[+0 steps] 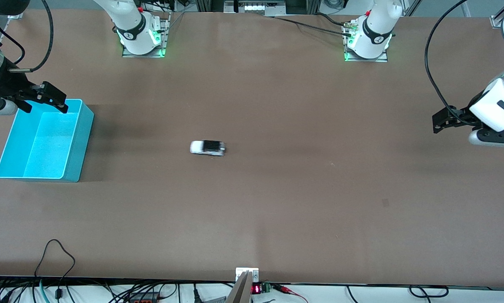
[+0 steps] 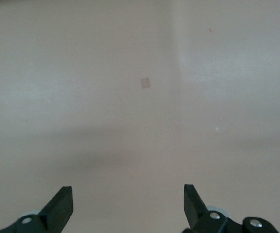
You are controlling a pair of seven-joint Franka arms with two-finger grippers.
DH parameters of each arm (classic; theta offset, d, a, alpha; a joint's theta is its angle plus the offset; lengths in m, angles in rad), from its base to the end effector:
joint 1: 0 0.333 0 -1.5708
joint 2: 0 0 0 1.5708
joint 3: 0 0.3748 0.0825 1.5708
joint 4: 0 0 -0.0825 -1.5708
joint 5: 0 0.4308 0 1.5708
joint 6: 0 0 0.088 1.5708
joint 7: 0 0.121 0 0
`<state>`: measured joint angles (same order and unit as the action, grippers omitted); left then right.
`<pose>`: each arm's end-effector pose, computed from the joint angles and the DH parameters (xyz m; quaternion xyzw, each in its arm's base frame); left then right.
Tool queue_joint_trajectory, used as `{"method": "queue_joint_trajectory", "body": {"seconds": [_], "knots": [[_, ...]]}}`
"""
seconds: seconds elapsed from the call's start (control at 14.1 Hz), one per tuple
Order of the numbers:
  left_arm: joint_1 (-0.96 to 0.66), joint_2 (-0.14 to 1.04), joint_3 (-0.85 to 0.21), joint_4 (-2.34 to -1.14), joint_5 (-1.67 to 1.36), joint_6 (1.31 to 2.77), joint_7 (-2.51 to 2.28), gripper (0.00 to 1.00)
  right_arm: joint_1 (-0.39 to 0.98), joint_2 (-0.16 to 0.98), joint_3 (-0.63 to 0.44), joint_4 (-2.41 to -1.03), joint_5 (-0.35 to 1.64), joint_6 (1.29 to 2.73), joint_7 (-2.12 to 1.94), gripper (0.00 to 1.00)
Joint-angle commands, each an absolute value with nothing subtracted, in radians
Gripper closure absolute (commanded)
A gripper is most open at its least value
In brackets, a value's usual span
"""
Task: Wind and store white jeep toy
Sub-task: 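Reach the right gripper to the jeep beside the cyan bin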
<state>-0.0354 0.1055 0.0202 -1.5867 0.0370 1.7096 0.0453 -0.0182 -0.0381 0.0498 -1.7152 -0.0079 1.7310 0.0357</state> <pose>0.6492 -0.0065 0.6074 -0.9992 0.0327 -0.0084 0.0195 0.5994 0.0187 0.6309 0.9996 -0.0015 0.0271 0.0040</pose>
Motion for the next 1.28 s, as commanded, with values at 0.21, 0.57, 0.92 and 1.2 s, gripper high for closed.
{"method": "queue_joint_trajectory", "body": {"seconds": [0.21,0.57,0.92,1.2], "knots": [[-0.092,-0.015,0.077,-1.733,0.006,1.761,0.046,0.00,-0.034,-0.049,0.054,-1.772,0.006,1.721,-0.124,0.00],[-0.094,-0.002,0.055,-1.720,0.044,1.746,0.043,0.00,-0.057,-0.037,0.049,-1.871,0.006,1.733,-0.594,0.00],[-0.094,-0.003,0.044,-1.715,0.055,1.703,0.040,0.00,-0.098,0.012,0.049,-2.043,0.008,1.899,-1.127,0.00],[-0.081,-0.003,0.048,-1.715,0.055,1.700,0.046,0.00,-0.100,0.014,0.049,-2.248,0.008,2.147,-1.316,0.00]]}}
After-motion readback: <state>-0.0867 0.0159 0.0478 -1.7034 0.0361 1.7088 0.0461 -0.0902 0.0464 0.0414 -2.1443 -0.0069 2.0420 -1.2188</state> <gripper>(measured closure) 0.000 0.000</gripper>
